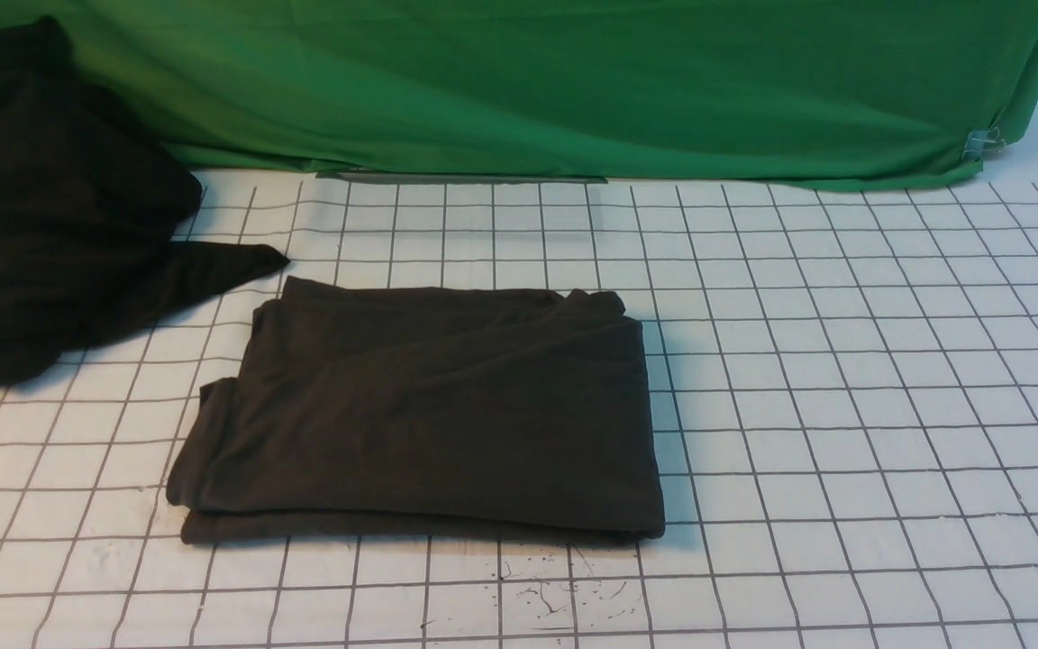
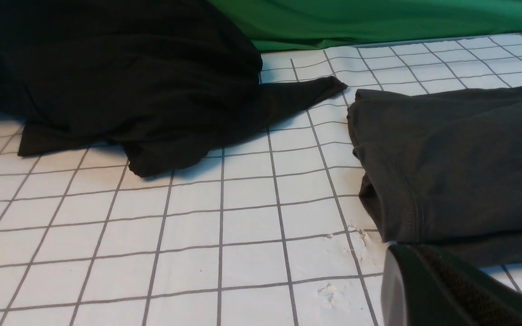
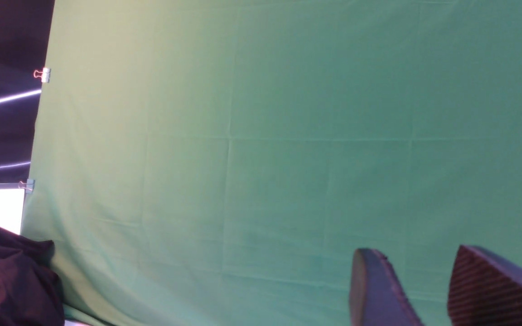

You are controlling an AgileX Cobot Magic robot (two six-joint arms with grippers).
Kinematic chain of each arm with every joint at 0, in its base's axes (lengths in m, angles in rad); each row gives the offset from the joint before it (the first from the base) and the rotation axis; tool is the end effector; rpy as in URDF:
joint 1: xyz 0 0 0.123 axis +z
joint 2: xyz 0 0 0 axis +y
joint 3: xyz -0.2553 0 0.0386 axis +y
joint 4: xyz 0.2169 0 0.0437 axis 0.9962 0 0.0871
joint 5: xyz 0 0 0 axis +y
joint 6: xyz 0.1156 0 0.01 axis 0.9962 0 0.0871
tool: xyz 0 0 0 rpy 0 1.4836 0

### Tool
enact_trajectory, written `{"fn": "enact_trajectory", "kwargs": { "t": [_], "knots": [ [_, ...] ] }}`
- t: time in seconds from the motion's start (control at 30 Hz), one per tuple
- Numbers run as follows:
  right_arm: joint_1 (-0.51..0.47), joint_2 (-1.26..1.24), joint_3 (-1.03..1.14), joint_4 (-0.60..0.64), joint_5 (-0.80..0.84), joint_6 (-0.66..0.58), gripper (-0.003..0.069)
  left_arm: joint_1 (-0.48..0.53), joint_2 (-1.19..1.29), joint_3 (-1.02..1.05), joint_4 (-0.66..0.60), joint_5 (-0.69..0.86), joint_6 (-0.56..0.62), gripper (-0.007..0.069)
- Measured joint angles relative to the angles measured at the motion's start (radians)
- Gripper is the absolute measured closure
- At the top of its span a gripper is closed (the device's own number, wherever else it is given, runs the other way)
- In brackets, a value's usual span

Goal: Fold a long-sleeved shirt over a white checkered tablecloth.

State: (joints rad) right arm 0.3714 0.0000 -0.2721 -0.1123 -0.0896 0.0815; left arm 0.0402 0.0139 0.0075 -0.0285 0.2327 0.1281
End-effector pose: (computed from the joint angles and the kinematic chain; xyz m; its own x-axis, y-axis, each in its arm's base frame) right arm 0.0429 0.0179 0.3122 0.4150 0.1291 -0.9006 -0.3589 0.9328 -0.0317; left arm 0.0774 0.0023 0.1848 -0.1684 0.0935 -0.9813 -0.0169 0.9951 0.0977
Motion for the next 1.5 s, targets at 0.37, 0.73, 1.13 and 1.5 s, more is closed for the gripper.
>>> {"fn": "enact_trajectory", "kwargs": {
  "t": [0.37, 0.73, 1.13, 1.5],
  "knots": [
    [0.000, 0.000, 0.000, 0.000, 0.001, 0.000, 0.0418, 0.000, 0.000, 0.000, 0.000, 0.000, 0.001, 0.0622],
    [-0.017, 0.000, 0.000, 0.000, 0.016, -0.016, 0.0417, 0.000, 0.000, 0.000, 0.000, 0.000, 0.002, 0.0622],
    [-0.363, 0.001, 0.272, 0.000, 0.325, -0.069, 0.0417, 0.000, 0.000, 0.000, 0.000, 0.000, 0.003, 0.0622],
    [-0.367, 0.001, 0.280, 0.000, 0.343, -0.023, 0.0417, 0.000, 0.000, 0.000, 0.000, 0.001, 0.003, 0.0622]
  ]
}}
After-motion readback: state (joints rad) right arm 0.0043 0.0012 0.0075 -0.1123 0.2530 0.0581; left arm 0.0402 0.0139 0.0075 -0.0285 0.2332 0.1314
